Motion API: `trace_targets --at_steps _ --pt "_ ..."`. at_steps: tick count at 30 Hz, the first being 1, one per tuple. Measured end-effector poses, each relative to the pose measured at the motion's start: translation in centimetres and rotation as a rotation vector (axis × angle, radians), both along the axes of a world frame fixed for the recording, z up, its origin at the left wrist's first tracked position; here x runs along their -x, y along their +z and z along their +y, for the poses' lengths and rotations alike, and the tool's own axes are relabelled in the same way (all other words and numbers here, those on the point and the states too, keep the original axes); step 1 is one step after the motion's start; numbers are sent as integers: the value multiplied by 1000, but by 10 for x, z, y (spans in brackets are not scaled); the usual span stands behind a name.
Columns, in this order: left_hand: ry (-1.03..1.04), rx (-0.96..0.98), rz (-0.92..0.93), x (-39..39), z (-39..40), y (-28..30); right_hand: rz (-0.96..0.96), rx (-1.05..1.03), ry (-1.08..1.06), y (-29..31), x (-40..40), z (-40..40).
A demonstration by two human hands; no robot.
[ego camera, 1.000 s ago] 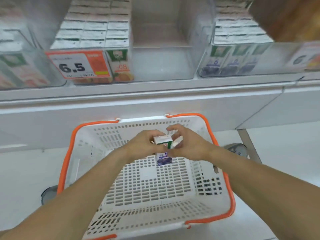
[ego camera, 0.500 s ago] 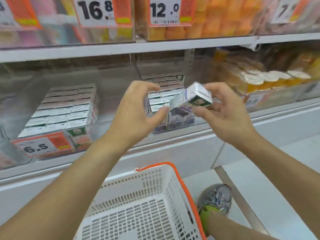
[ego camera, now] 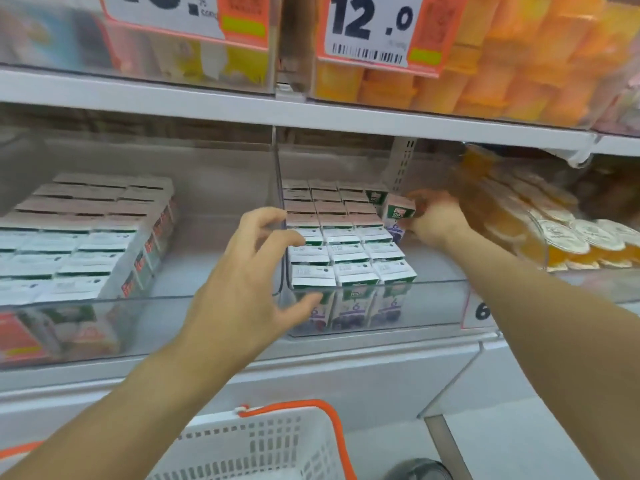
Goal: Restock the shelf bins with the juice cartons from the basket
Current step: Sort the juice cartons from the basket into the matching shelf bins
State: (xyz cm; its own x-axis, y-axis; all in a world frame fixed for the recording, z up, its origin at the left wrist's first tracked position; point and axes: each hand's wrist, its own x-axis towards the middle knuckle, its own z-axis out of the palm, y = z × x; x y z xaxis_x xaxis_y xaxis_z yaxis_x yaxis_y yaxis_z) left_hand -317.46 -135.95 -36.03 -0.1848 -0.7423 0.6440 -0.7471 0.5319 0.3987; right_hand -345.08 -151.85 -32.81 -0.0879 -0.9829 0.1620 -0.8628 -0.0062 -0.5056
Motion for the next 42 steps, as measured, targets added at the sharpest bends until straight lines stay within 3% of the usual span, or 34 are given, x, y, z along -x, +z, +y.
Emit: trace_targets --at_steps 9,13,18,22,25,27,31,33,36,39,42 --pt "37 -29 -63 4 4 3 23 -99 11 -6 -15 -44" --pt "43 -48 -74 4 5 2 -185 -95 -18 -7 -18 -41" --pt "27 -83 -84 2 5 1 -168 -109 -12 0 -26 -35" --pt "12 -110 -82 -1 6 2 64 -181 -12 27 -34 -25" --pt "39 13 -163 -2 9 22 340 -267 76 40 -48 5" --pt "32 83 -237 -2 -1 41 364 -356 121 41 -55 36" --pt "19 -195 -522 13 -33 64 378 -362 151 42 -63 63" --pt "49 -336 -727 24 -44 65 321 -318 166 40 -60 64" --pt "65 -507 -883 37 -52 76 -3 -493 251 47 -38 68" --pt "54 -564 -908 41 -55 82 -171 -678 274 61 -22 77" --pt "44 -546 -852 40 -53 80 -179 -583 257 56 -28 81"
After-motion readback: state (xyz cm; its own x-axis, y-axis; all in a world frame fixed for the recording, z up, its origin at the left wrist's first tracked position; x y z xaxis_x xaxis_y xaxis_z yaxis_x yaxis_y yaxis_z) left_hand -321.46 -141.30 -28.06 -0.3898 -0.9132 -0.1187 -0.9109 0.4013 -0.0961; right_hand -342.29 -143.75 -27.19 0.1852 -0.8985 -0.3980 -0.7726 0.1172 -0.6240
